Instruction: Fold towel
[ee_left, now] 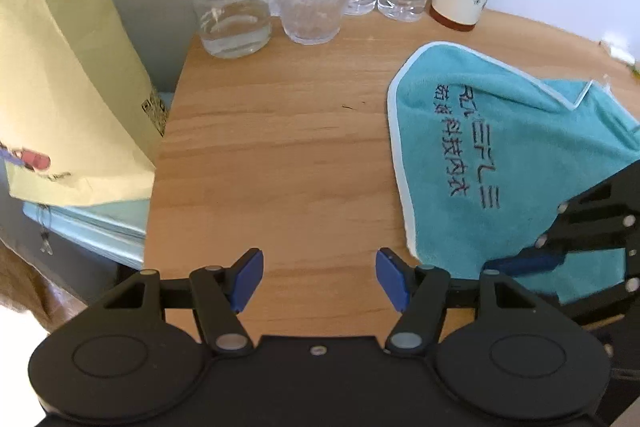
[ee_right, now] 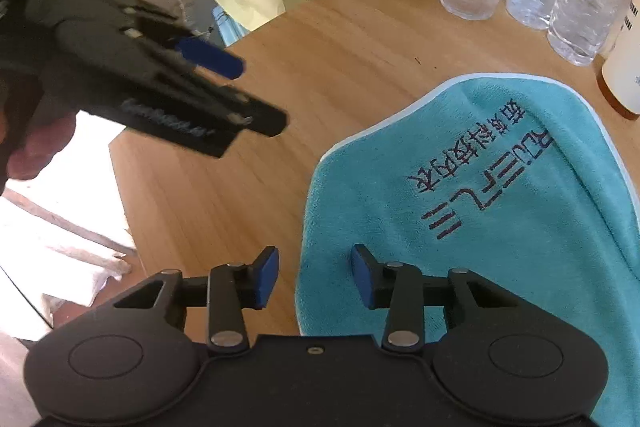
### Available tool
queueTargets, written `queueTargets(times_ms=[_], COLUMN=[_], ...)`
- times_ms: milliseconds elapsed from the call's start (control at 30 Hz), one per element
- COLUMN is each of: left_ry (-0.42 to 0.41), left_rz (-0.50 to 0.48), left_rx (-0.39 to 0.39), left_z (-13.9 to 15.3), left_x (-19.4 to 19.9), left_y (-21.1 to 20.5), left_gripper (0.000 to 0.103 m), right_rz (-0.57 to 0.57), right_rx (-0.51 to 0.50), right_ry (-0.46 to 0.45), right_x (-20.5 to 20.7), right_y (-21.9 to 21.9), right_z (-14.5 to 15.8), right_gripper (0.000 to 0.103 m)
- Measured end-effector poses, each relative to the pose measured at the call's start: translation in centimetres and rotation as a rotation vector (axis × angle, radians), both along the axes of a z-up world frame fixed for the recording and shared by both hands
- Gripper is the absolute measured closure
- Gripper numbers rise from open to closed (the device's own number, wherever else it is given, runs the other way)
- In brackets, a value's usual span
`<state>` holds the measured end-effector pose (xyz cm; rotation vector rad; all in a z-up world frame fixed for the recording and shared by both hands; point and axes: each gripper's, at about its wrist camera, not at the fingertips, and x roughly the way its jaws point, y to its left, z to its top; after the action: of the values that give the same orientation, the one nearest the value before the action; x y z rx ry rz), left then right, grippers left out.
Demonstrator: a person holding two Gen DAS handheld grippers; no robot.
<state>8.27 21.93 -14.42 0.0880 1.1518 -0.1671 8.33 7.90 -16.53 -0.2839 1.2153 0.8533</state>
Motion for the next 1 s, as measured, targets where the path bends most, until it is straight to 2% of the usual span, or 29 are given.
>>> queueTargets(times_ms=[33, 67, 100, 133, 167, 267, 300, 467, 500, 633, 700, 733, 767, 900, 1000], left_ry=[0.002, 0.000, -0.003, -0.004, -0.005, -0.010, -0.010, 0.023, 0.037, 0.090, 0.099, 0.100, 0.101, 0.131, 0.171], left_rz=[-0.014, -0.023, -0.032, -0.039, -0.047, -0.075, -0.075, -0.074, -0.073, -0.074, -0.092, -0.108, -0.124, -0.137, -0.128], left_rx=[-0.017, -0.030, -0.043, -0.058, -0.075, -0.162, -0.223, -0.327, -0.381, -0.509, -0.513, -0.493, -0.471, -0.417, -0.360], left_z=[-0.1, -0.1, 0.0, -0.1, -0.1, 0.0, 0.1, -0.7, -1.0, -1.6, -1.8, -1.8, -1.8, -1.8, -1.9], left_x=[-0.1, -0.1, -0.1, -0.1, 0.0, 0.3, 0.5, 1.2, 1.4, 2.0, 2.2, 2.3, 2.3, 2.3, 2.2], left_y=[0.0, -0.1, -0.2, -0.3, -0.4, -0.5, -0.3, -0.4, -0.4, -1.0, -1.6, -2.2, -2.7, -3.4, -3.7], left_gripper=[0.039, 0.036, 0.032, 0.022, 0.021, 0.021, 0.021, 0.021, 0.022, 0.042, 0.051, 0.072, 0.083, 0.088, 0.091], right_rz=[0.011, 0.007, 0.002, -0.026, -0.050, -0.106, -0.120, -0.167, -0.172, -0.181, -0.183, -0.181, -0.178, -0.180, -0.164], right_rx=[-0.014, -0.010, -0.005, 0.024, 0.052, 0.143, 0.175, 0.251, 0.262, 0.304, 0.321, 0.320, 0.320, 0.308, 0.287], right_ry=[-0.009, 0.003, 0.015, 0.048, 0.060, 0.107, 0.112, 0.150, 0.162, 0.168, 0.182, 0.177, 0.171, 0.161, 0.137], right_x=[-0.1, 0.1, 0.3, 0.8, 1.1, 1.5, 1.6, 1.9, 1.9, 1.7, 1.6, 1.5, 1.4, 1.4, 1.3], right_y=[0.1, 0.1, 0.0, -0.6, -1.2, -3.2, -3.9, -5.8, -6.0, -6.6, -6.8, -6.8, -6.8, -6.8, -6.5], right_z=[0.0, 0.0, 0.1, 0.2, 0.6, 1.4, 1.7, 1.9, 1.9, 1.8, 1.6, 1.6, 1.5, 1.3, 1.6], right_gripper=[0.095, 0.097, 0.097, 0.098, 0.098, 0.098, 0.098, 0.098, 0.098, 0.098, 0.098, 0.098, 0.098, 0.097, 0.093])
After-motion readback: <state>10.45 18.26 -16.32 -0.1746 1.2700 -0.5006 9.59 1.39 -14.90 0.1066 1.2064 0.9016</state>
